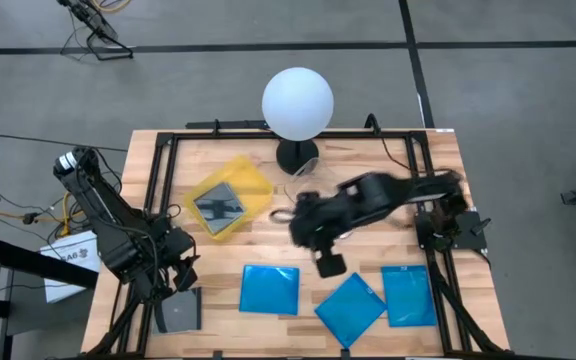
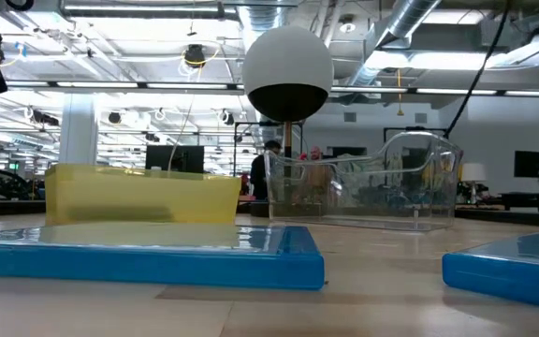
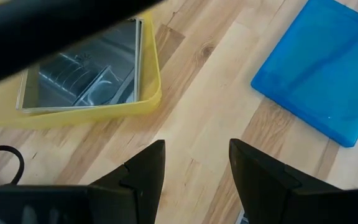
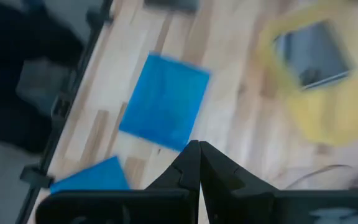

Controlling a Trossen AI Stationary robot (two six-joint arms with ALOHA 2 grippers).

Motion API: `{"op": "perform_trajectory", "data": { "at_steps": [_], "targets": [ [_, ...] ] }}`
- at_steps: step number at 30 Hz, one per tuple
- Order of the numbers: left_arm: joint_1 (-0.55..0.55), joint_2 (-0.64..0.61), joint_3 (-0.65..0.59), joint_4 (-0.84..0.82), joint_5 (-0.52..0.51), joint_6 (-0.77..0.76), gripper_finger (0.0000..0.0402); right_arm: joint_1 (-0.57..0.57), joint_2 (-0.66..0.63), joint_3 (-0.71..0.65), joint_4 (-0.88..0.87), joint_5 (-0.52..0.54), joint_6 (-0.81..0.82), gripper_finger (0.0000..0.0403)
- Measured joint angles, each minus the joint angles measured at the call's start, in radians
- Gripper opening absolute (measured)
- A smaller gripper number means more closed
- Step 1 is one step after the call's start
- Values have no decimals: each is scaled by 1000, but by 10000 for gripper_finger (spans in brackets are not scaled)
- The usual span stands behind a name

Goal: Pick & place jewel cases by type
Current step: Put the black CD case into the yellow bin

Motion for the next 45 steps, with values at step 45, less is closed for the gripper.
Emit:
{"op": "perform_trajectory", "data": {
  "at_steps": [45],
  "targets": [
    [-15,108,0,66,357,-81,174,30,-519,-1629,1985,71,245,0]
  ]
}}
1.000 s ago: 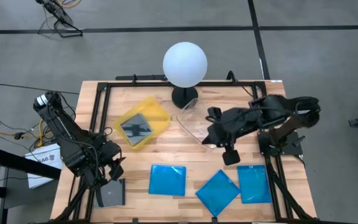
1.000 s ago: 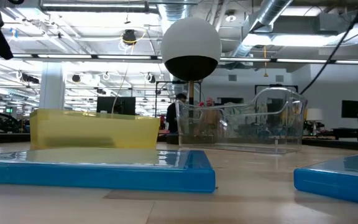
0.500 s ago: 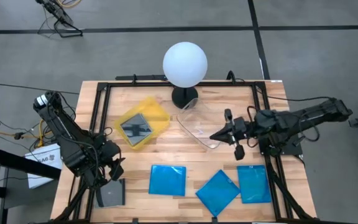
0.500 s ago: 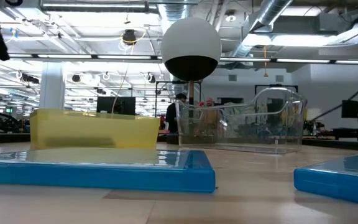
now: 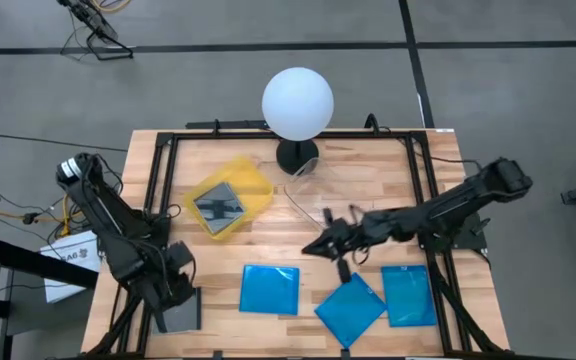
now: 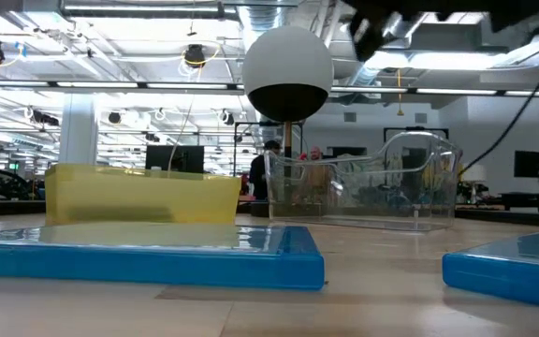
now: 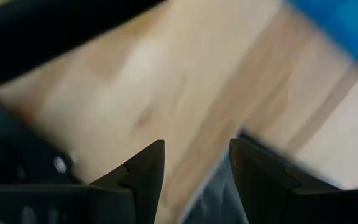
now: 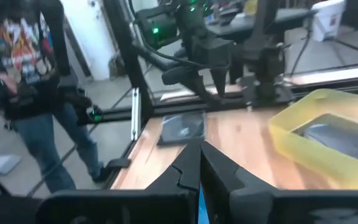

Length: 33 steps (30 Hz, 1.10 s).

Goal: Pick & place jewel cases by type
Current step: Put the black CD case into the yellow bin

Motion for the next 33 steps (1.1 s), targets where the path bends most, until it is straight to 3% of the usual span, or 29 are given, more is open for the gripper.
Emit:
{"op": "perform_trajectory", "data": {
  "at_steps": [8,22,28,33],
  "targets": [
    [-69,190,0,133,212,62,174,43,166,147,-61,0,-33,0],
    [-92,370,5,291,282,74,174,46,188,170,-75,0,-25,0],
    [-87,378,5,295,221,74,174,46,188,170,-75,0,-23,0],
    [-48,380,3,300,85,81,174,46,188,170,-76,0,-22,0]
  ]
}}
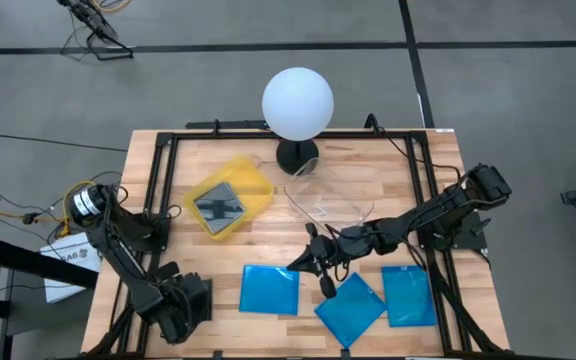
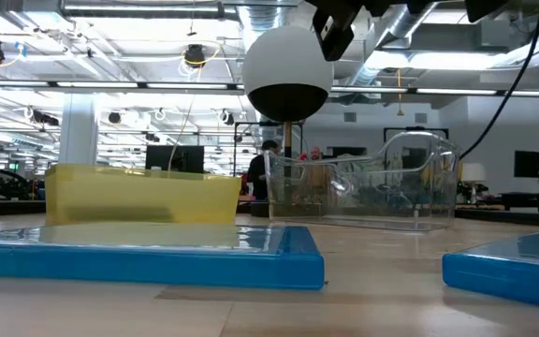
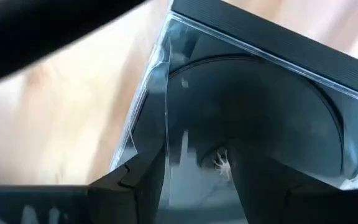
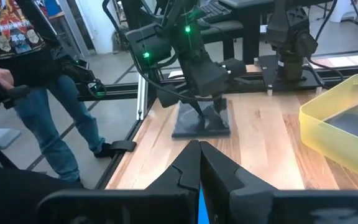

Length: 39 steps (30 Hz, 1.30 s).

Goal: Pick & place jewel cases by type
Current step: Put the black CD case into the yellow bin

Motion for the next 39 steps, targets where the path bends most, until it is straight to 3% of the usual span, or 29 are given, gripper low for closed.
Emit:
{"op": "perform_trajectory", "data": {
  "at_steps": [9,20,23,33,39],
  "targets": [
    [141,8,-7,20,-239,103,174,0,0,0,-24,0,0,0],
    [319,76,-39,169,-382,264,174,-3,8,0,-81,35,38,0],
    [340,79,-40,179,-434,272,174,-11,44,-2,-110,84,44,0],
    [417,80,-43,300,-467,354,174,-88,321,114,-151,87,86,0],
    [451,80,-43,314,-472,359,174,-141,405,215,-318,86,60,0]
  ]
}}
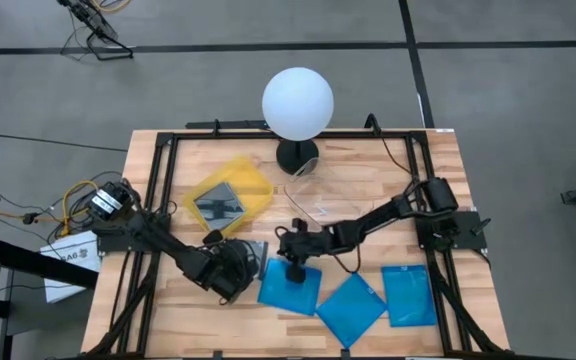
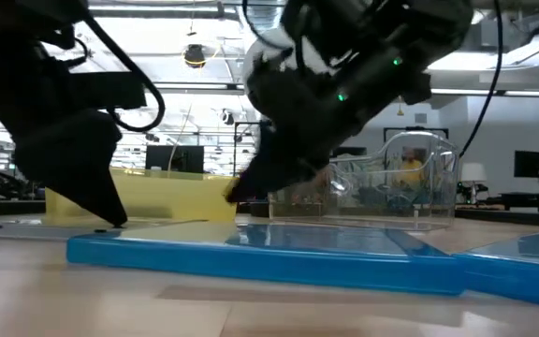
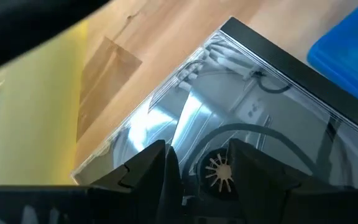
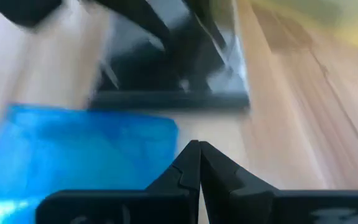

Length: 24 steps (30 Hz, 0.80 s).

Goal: Pick & place jewel cases by type
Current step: Put the black CD case into the yellow bin

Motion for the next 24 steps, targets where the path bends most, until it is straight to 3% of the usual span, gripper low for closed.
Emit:
{"op": "perform_trajectory", "data": {
  "at_steps": [18,24],
  "targets": [
    [151,1,0,46,-59,9,174,-77,2,23,-151,-16,-17,0],
    [182,5,0,163,-64,95,174,-84,2,23,-153,-16,1,0]
  ]
}}
